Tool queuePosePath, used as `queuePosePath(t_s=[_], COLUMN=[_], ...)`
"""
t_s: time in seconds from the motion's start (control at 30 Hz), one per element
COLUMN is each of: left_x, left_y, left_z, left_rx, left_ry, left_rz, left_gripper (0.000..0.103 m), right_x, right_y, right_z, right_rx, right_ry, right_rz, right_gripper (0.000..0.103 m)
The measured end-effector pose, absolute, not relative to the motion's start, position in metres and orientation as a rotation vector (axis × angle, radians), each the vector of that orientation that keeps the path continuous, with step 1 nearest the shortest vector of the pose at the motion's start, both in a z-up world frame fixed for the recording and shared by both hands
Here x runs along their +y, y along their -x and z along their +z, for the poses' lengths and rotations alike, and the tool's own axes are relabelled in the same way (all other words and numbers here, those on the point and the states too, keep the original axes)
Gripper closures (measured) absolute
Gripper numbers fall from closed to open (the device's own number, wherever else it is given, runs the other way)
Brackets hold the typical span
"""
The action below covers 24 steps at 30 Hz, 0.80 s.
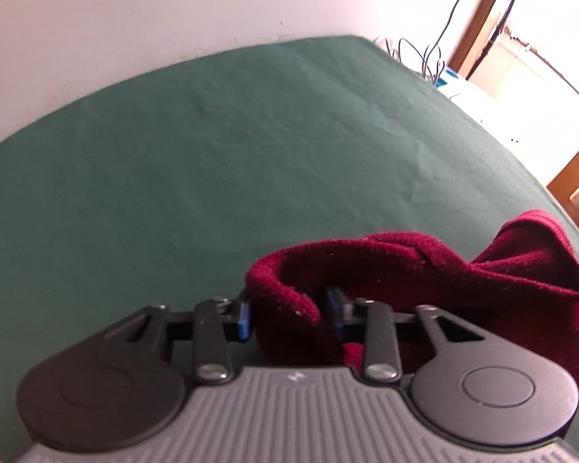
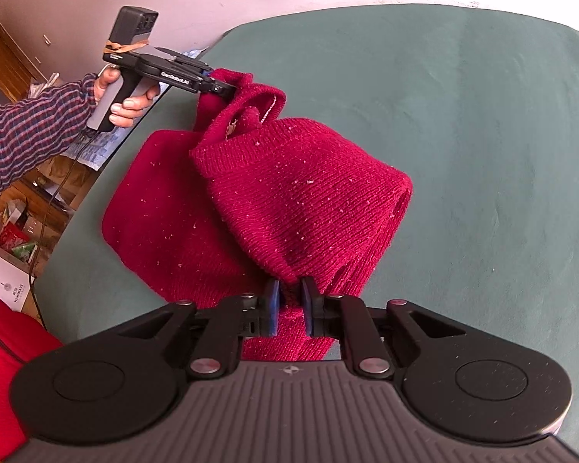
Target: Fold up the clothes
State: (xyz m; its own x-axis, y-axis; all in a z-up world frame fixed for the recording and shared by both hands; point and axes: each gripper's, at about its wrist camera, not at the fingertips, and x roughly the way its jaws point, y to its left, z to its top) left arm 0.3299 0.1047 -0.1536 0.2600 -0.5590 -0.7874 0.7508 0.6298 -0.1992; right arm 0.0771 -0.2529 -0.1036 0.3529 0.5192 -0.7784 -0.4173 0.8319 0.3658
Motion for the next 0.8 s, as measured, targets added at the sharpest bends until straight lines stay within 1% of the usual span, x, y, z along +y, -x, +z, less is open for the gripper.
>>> queuePosePath(t_s=[0.07, 0.1, 0.2, 0.47, 0.57, 0.6, 0.7, 0.8], left_x=[0.110, 0.113, 0.125, 0.132, 0.129, 0.129, 0.127, 0.121], left_y=[-0.320, -0.314, -0.289, -0.184, -0.144, -0.135, -0.113, -0.097], left_z=[-0.147, -0.142, -0.124, -0.076, -0.074, -0.077, -0.089, -0.097], left_rx=[0.930, 0.915, 0.866, 0.661, 0.605, 0.597, 0.572, 0.532], left_ry=[-0.218, -0.207, -0.192, -0.240, -0.327, -0.352, -0.436, -0.532], left_rz=[-0.886, -0.881, -0.836, -0.779, -0.777, -0.769, -0.740, -0.713], left_gripper=[0.092, 0.093, 0.093, 0.093, 0.093, 0.093, 0.093, 0.093], right_x=[-0.253, -0.253, -0.254, -0.254, -0.254, -0.254, -0.254, -0.257], right_y=[-0.077, -0.077, -0.076, -0.071, -0.069, -0.069, -0.067, -0.064], right_z=[-0.103, -0.103, -0.101, -0.094, -0.092, -0.091, -0.088, -0.074], right_rx=[1.047, 1.046, 1.042, 0.998, 0.998, 0.999, 0.985, 0.935], right_ry=[-0.103, -0.097, -0.089, -0.073, -0.064, -0.058, -0.013, 0.018], right_rz=[0.605, 0.604, 0.603, 0.571, 0.557, 0.554, 0.548, 0.548], right_gripper=[0.090, 0.090, 0.088, 0.088, 0.087, 0.084, 0.082, 0.076])
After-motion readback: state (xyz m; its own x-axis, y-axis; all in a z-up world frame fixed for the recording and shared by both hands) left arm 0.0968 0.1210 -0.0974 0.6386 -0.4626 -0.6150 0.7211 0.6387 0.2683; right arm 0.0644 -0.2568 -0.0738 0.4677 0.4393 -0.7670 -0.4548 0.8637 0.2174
